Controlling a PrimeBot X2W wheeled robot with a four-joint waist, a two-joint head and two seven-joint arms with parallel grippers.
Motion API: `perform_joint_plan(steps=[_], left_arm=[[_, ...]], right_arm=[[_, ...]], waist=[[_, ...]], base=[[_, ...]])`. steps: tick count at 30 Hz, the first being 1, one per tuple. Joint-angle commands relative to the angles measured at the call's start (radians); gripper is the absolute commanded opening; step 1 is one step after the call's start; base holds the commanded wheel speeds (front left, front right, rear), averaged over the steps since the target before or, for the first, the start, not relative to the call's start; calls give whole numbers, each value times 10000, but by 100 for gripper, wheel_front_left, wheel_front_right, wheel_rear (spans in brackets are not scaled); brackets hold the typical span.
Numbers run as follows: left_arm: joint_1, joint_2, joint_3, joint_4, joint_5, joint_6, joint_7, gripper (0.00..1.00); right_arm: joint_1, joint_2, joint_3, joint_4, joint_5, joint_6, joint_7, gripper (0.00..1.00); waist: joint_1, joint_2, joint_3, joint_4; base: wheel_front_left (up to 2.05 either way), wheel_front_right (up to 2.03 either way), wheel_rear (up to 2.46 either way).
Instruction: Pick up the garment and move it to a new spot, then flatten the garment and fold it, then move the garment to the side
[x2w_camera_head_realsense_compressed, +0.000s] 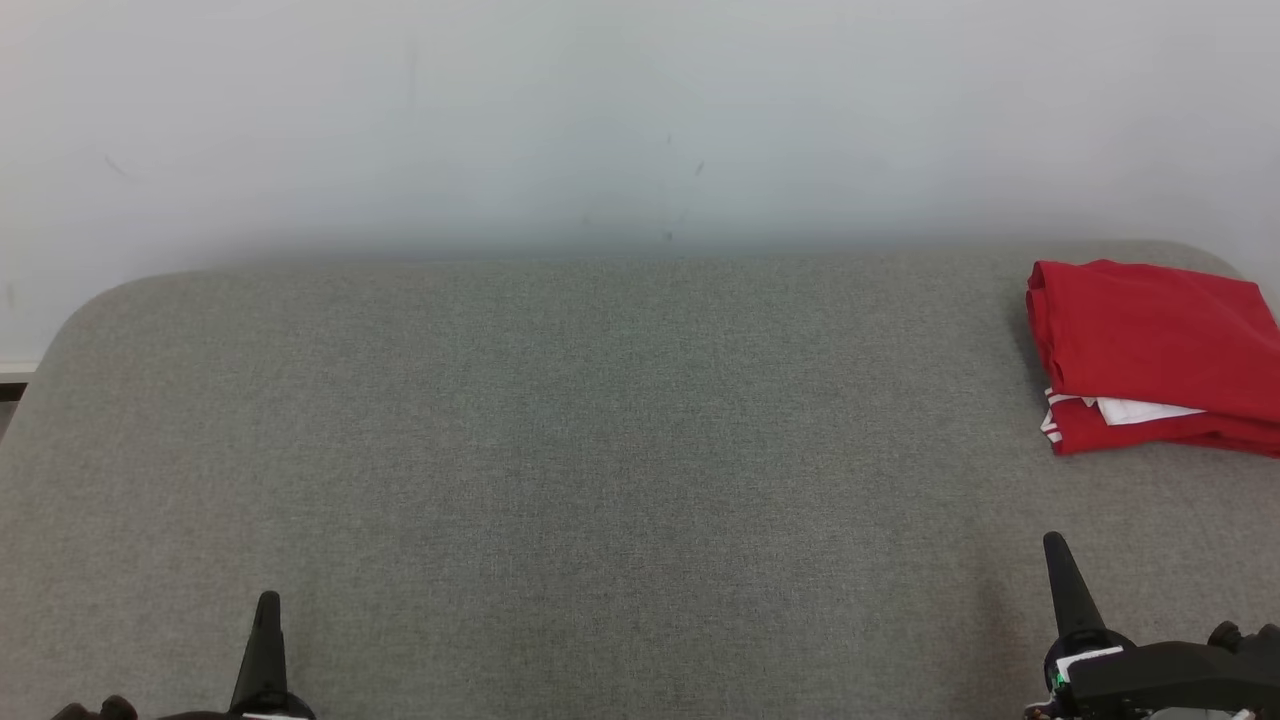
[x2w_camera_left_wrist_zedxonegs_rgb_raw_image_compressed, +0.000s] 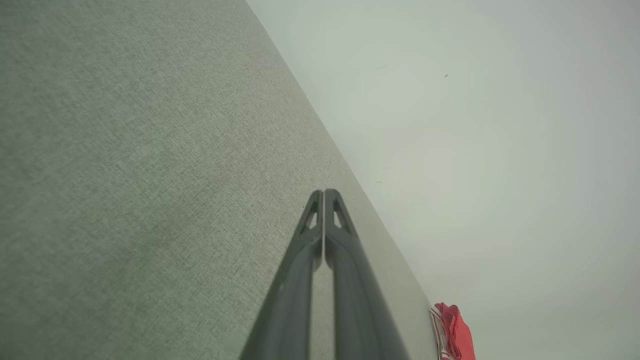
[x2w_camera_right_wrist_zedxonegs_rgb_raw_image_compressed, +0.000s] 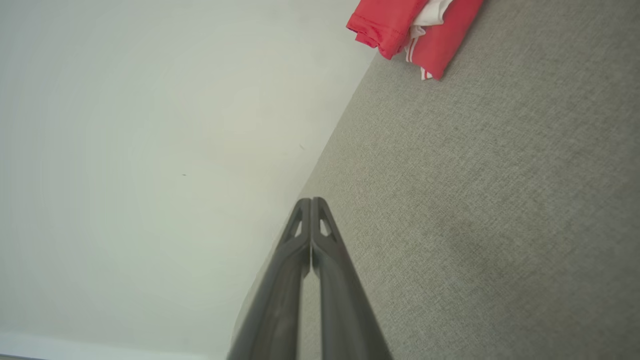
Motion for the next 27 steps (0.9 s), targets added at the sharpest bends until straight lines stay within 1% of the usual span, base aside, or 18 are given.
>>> perform_joint_plan(steps=[1,27], left_arm=[[-218,-1,28,-48,-385,-32,99,0],[-493,-52,42,33,-2759,-71,679,0]], right_arm=[[-194,25,-77,-70,345,-11,85,0],[-388,171,-336,-35,2388,-15,602,0]], waist=[[0,0,1,2],[0,0,9,21]], base=[[0,0,0],[0,0,0]])
